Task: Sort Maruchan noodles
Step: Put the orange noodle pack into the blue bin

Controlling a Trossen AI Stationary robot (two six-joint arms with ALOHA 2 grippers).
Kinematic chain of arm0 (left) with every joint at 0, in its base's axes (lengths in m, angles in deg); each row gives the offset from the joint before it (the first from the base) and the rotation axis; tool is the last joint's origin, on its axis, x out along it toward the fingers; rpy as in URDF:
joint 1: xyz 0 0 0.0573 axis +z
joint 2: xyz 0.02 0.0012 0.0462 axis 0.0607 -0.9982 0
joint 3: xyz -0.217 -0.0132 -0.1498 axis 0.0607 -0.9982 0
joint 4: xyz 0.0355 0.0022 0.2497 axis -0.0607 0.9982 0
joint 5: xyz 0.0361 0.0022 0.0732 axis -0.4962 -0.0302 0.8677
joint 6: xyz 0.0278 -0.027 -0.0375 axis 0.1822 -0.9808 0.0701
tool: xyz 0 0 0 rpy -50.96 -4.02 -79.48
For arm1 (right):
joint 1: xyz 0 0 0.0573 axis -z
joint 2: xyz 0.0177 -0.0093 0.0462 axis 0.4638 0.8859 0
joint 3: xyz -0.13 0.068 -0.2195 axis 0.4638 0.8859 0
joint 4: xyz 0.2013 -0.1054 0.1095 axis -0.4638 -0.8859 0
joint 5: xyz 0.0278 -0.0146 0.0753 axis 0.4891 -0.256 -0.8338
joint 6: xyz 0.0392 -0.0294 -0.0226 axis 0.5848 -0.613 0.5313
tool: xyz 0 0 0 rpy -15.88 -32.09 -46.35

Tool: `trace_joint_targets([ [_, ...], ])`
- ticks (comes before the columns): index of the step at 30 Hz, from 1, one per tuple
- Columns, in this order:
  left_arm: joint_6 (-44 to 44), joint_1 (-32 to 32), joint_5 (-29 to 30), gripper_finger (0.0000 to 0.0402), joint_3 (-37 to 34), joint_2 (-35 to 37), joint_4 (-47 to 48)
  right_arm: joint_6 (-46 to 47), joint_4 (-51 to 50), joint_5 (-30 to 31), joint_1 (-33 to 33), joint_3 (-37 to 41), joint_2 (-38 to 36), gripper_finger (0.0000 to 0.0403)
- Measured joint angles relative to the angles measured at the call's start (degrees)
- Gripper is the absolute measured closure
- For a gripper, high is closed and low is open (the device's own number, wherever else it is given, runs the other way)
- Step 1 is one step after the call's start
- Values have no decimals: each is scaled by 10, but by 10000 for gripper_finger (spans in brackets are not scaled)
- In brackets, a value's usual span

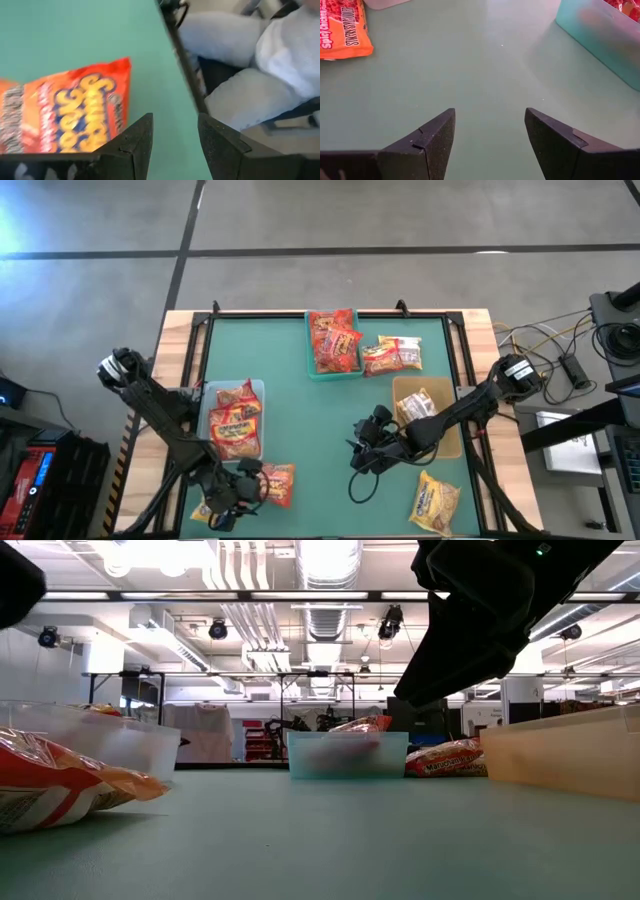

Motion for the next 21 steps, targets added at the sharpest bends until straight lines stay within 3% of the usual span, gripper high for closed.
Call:
trace_joint_targets([
  [12,-16,26,0,262,-1,-9,17,0,0,0,0,0,0,172],
  [17,-41,28,-11,262,4,-65,22,0,0,0,0,0,0,172],
  [21,-12,28,-35,264,40,-106,62,0,0,0,0,0,0,172],
])
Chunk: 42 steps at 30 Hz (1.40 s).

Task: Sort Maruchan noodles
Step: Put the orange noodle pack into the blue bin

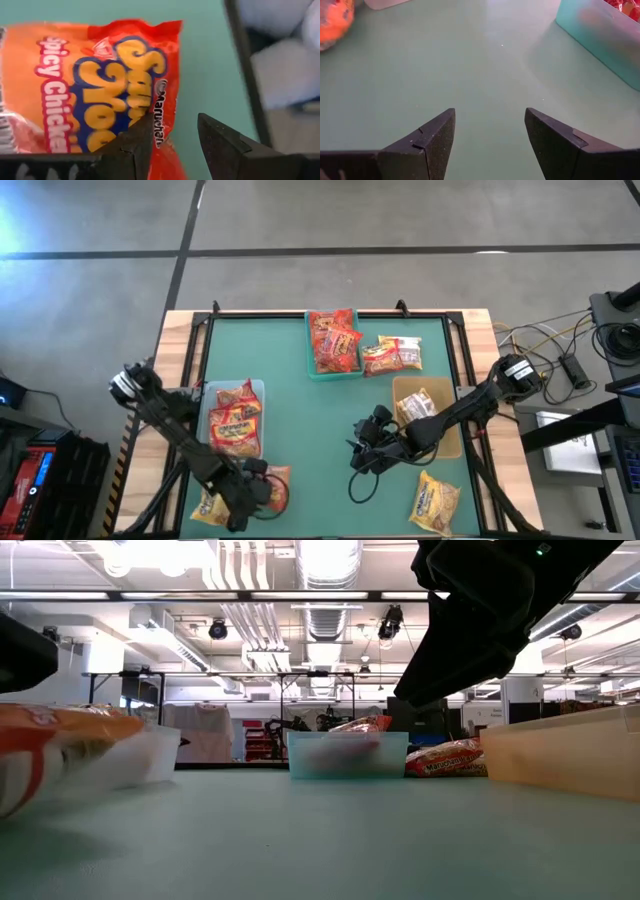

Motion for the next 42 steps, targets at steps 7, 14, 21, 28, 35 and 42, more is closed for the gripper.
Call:
trace_joint_targets([
  [7,69,4,51,276,76,-45,128,0,0,0,0,0,0,172],
  [14,144,27,78,291,86,-54,116,0,0,-1,0,0,0,172],
  [21,226,79,95,299,85,-53,86,0,0,-1,0,0,0,172],
  [28,313,121,96,299,84,-43,56,0,0,-1,0,0,0,172],
  [35,264,108,51,300,84,14,94,0,0,-1,0,0,0,172],
  [42,125,88,43,300,84,33,201,0,0,-1,0,0,0,172],
])
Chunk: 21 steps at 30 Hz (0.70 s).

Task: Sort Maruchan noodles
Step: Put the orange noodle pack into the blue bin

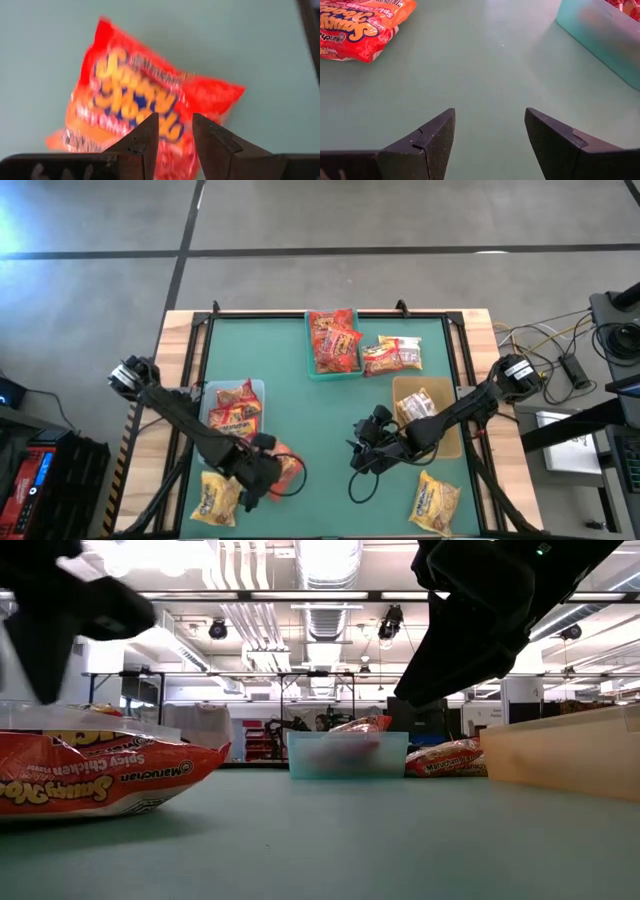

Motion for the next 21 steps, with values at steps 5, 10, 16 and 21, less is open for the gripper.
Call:
trace_joint_targets([
  [5,-20,-23,-45,300,-1,-7,13,0,0,0,0,0,0,172],
  [10,-14,-33,-45,300,-4,-17,17,0,0,0,0,0,0,172],
  [16,26,-31,-40,300,-8,-46,9,0,0,0,0,0,0,172],
  [21,95,-26,-11,300,-8,-53,-28,0,0,0,0,0,0,172],
])
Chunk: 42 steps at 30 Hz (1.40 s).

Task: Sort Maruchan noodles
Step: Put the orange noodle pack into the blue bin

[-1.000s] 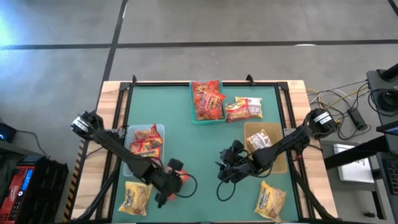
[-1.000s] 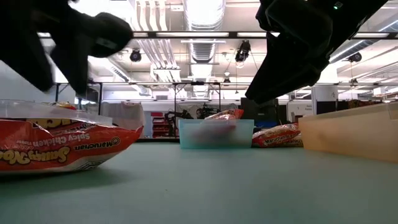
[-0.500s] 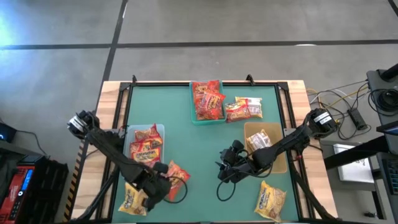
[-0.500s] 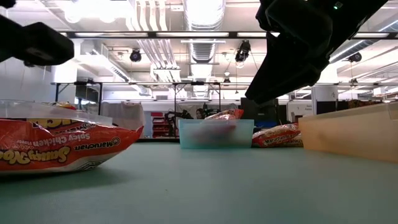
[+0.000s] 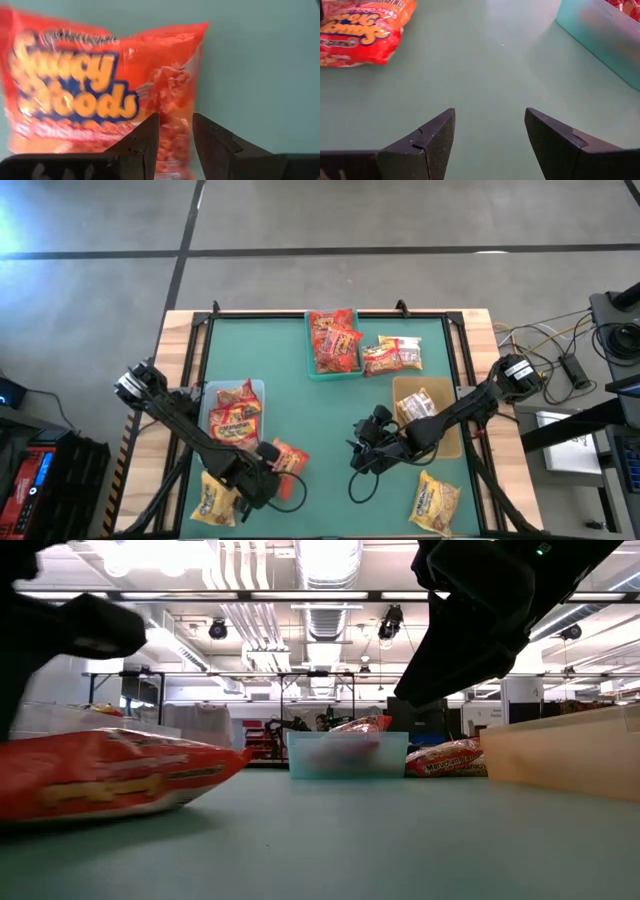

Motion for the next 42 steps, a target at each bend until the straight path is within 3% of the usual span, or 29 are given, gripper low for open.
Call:
trace_joint_targets([
  [7,23,33,73,299,-1,-4,-52,0,0,0,0,0,0,172],
  [18,42,67,78,299,-2,11,-63,0,0,0,0,0,0,172],
  [31,-192,60,24,299,-11,17,7,0,0,0,0,0,0,172],
  [37,-222,60,10,299,-11,16,20,0,0,0,0,0,0,172],
  [42,-200,62,51,299,-26,16,-15,0,0,0,0,0,0,172],
])
